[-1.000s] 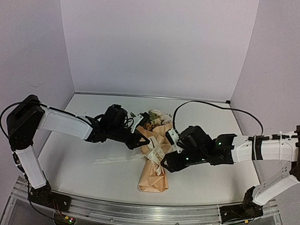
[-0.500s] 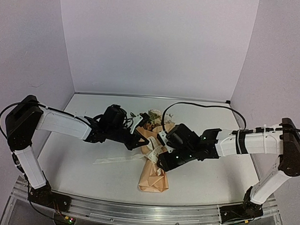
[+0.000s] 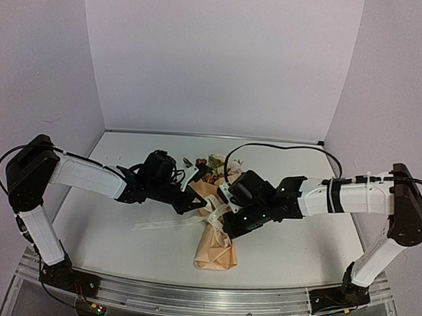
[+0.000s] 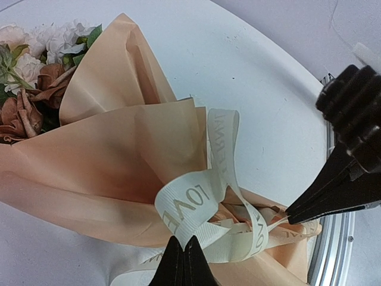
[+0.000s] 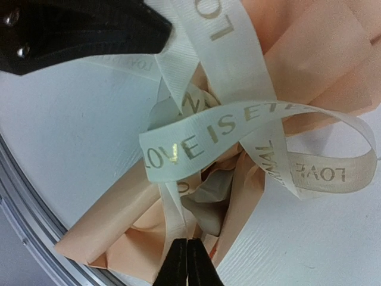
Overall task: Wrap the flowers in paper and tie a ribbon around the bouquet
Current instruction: Tie the half-tied ribbon around the folded bouquet.
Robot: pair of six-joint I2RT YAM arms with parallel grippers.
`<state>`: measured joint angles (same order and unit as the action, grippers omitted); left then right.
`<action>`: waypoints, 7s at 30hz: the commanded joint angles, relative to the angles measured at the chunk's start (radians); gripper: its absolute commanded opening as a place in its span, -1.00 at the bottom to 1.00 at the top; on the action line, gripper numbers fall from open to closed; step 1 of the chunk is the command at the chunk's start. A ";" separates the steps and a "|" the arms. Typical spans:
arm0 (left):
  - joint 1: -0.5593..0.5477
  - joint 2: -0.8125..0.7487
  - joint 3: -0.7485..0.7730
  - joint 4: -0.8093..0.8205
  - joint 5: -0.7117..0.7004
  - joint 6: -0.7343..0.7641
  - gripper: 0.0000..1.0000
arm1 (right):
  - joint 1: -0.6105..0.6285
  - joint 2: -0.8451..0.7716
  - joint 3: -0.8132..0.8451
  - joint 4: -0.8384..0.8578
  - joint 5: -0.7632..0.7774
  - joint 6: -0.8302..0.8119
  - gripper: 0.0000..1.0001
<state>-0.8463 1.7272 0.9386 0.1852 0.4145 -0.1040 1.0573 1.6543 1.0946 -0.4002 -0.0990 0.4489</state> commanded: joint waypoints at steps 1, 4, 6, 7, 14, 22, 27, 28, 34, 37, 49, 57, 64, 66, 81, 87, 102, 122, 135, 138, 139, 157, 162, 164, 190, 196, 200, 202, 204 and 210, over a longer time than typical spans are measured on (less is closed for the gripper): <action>-0.005 -0.054 -0.013 0.060 -0.012 0.003 -1.00 | 0.008 0.007 0.053 -0.039 0.000 0.002 -1.00; -0.005 -0.058 -0.022 0.073 -0.028 -0.008 -1.00 | 0.007 -0.020 0.050 -0.056 0.032 -0.005 -1.00; -0.005 -0.065 -0.040 0.092 -0.038 -0.017 -1.00 | 0.008 -0.043 0.053 -0.084 0.072 -0.022 -1.00; -0.006 -0.068 -0.048 0.099 -0.044 -0.022 -1.00 | 0.008 -0.051 0.056 -0.104 0.102 -0.033 -1.00; -0.005 -0.107 -0.105 0.131 -0.074 -0.049 -1.00 | 0.006 -0.060 0.068 -0.172 0.232 -0.111 -1.00; -0.005 -0.136 -0.163 0.141 -0.088 -0.070 -1.00 | -0.035 -0.046 0.040 -0.178 0.312 -0.121 -1.00; -0.005 -0.141 -0.187 0.147 -0.084 -0.083 -1.00 | -0.103 -0.030 0.060 -0.175 0.239 -0.055 -1.00; -0.005 -0.141 -0.188 0.148 -0.084 -0.083 -1.00 | -0.111 -0.026 0.071 -0.176 0.222 -0.043 -1.00; -0.005 -0.145 -0.187 0.132 -0.114 -0.084 -1.00 | -0.132 -0.012 0.098 -0.186 0.214 -0.067 -1.00; -0.004 -0.149 -0.193 0.128 -0.150 -0.101 -1.00 | -0.141 0.000 0.078 -0.186 0.224 -0.089 -1.00; -0.003 -0.162 -0.228 0.103 -0.242 -0.112 -1.00 | -0.202 0.073 0.070 -0.184 0.189 -0.157 -1.00; 0.007 -0.164 -0.234 0.095 -0.246 -0.106 -1.00 | -0.205 0.059 0.066 -0.187 0.147 -0.197 -0.94; 0.007 -0.140 -0.212 0.095 -0.208 -0.101 -1.00 | -0.206 -0.004 0.046 -0.230 0.107 -0.107 -0.46; 0.007 -0.135 -0.206 0.095 -0.204 -0.100 -1.00 | -0.205 -0.014 0.031 -0.232 0.076 -0.070 -0.32; 0.007 -0.132 -0.199 0.094 -0.192 -0.109 -1.00 | -0.206 0.042 -0.032 -0.084 0.080 0.120 -0.15; 0.007 -0.132 -0.195 0.094 -0.193 -0.108 -1.00 | -0.205 0.087 -0.043 -0.044 0.082 0.164 -0.24; 0.007 -0.119 -0.183 0.100 -0.184 -0.112 -1.00 | -0.205 0.120 -0.108 0.036 0.079 0.271 -0.17; 0.007 -0.118 -0.183 0.095 -0.176 -0.115 -1.00 | -0.183 0.036 -0.090 -0.010 0.014 0.170 -0.86; 0.007 -0.129 -0.187 0.084 -0.187 -0.109 -1.00 | -0.138 -0.074 -0.264 0.158 -0.002 -0.136 -0.38; 0.007 -0.128 -0.186 0.083 -0.187 -0.108 -1.00 | -0.115 -0.091 -0.320 0.234 0.010 -0.246 -0.29; 0.007 -0.128 -0.185 0.083 -0.186 -0.108 -1.00 | -0.114 -0.090 -0.334 0.254 0.012 -0.271 -0.26; 0.007 -0.119 -0.167 0.072 -0.180 -0.104 -1.00 | -0.109 0.051 -0.276 0.311 0.099 -0.367 -0.05; 0.007 -0.123 -0.169 0.067 -0.185 -0.106 -1.00 | -0.108 0.048 -0.266 0.285 0.098 -0.346 -0.56; 0.007 -0.124 -0.171 0.068 -0.189 -0.109 -1.00 | -0.108 0.037 -0.271 0.271 0.099 -0.336 -0.91; 0.012 -0.161 -0.276 0.105 -0.374 -0.239 -1.00 | -0.157 -0.068 -0.139 -0.232 0.274 -0.198 -1.00; 0.020 -0.170 -0.291 0.125 -0.388 -0.245 -1.00 | -0.157 -0.043 -0.102 -0.317 0.286 -0.191 -1.00; 0.021 -0.168 -0.289 0.161 -0.359 -0.233 -1.00 | -0.147 -0.038 -0.080 -0.323 0.231 -0.156 -1.00; 0.021 -0.168 -0.287 0.178 -0.336 -0.220 -1.00 | -0.131 -0.041 -0.077 -0.319 0.215 -0.148 -1.00; 0.021 -0.172 -0.288 0.210 -0.308 -0.209 -1.00 | -0.121 -0.047 -0.090 -0.299 0.189 -0.143 -1.00; 0.020 -0.153 -0.246 0.258 -0.237 -0.194 -0.76 | -0.122 -0.068 -0.106 -0.242 0.112 -0.169 -0.63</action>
<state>-0.8303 1.5887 0.6468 0.3669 0.1140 -0.3167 0.9324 1.6047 0.9810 -0.6662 0.0747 0.2880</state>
